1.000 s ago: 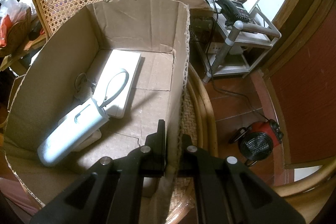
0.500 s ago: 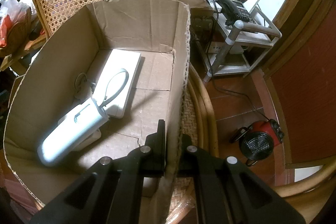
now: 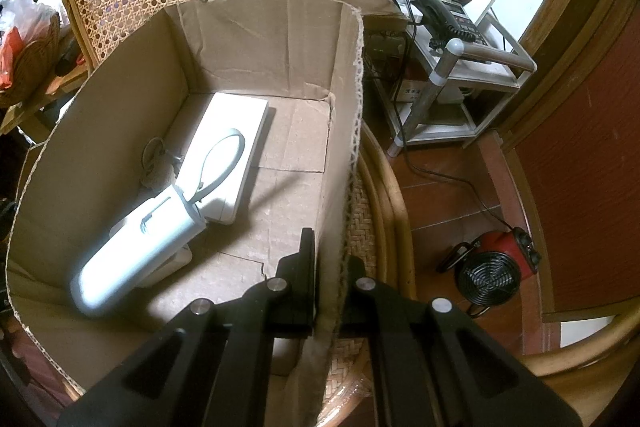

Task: Organize rigid objects
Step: 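Move the left gripper back down to the ring of keys, then close the left gripper on the key ring and lift it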

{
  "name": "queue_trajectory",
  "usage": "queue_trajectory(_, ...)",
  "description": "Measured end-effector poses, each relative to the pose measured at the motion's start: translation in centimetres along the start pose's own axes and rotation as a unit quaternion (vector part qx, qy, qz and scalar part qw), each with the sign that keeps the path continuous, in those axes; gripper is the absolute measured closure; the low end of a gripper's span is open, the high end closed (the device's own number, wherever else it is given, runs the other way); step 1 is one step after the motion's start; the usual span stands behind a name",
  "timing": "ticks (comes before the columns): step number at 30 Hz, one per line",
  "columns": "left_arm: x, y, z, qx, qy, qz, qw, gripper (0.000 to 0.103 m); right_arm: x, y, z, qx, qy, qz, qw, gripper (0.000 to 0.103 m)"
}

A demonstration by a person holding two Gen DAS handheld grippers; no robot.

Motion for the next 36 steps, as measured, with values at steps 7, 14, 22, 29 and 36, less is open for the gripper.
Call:
queue_trajectory(7,-0.3,-0.9,0.3,-0.008,-0.014,0.035,0.9993,0.035,0.0,0.0,0.0,-0.001,-0.001,-0.001,1.0,0.096)
queue_trajectory(14,0.7,-0.9,-0.1,-0.009,-0.018,0.036,0.9992,0.072,0.0,0.0,-0.1,0.0,0.0,0.001,1.0,0.096)
queue_trajectory(22,2.1,0.8,0.0,0.012,-0.028,0.021,0.9993,0.085,0.0,0.0,-0.2,0.0,0.0,0.001,1.0,0.097)
queue_trajectory(29,3.5,1.9,-0.2,0.034,-0.046,0.022,0.9981,0.099,0.0,-0.1,-0.2,0.001,0.0,0.001,1.0,0.097)
queue_trajectory(36,4.1,1.6,-0.2,0.033,-0.058,0.032,0.9973,0.099,0.0,0.0,-0.1,0.001,0.001,0.001,1.0,0.097)
Point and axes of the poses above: each gripper's, at about its wrist camera, not at the fingertips, and x roughly against the way its jaws point, y to its left, z to its underside, the point moved 8 cm from there along -x, roughly the way its jaws point, and after that the axes turned 5 degrees about y, right-handed, at the moved point
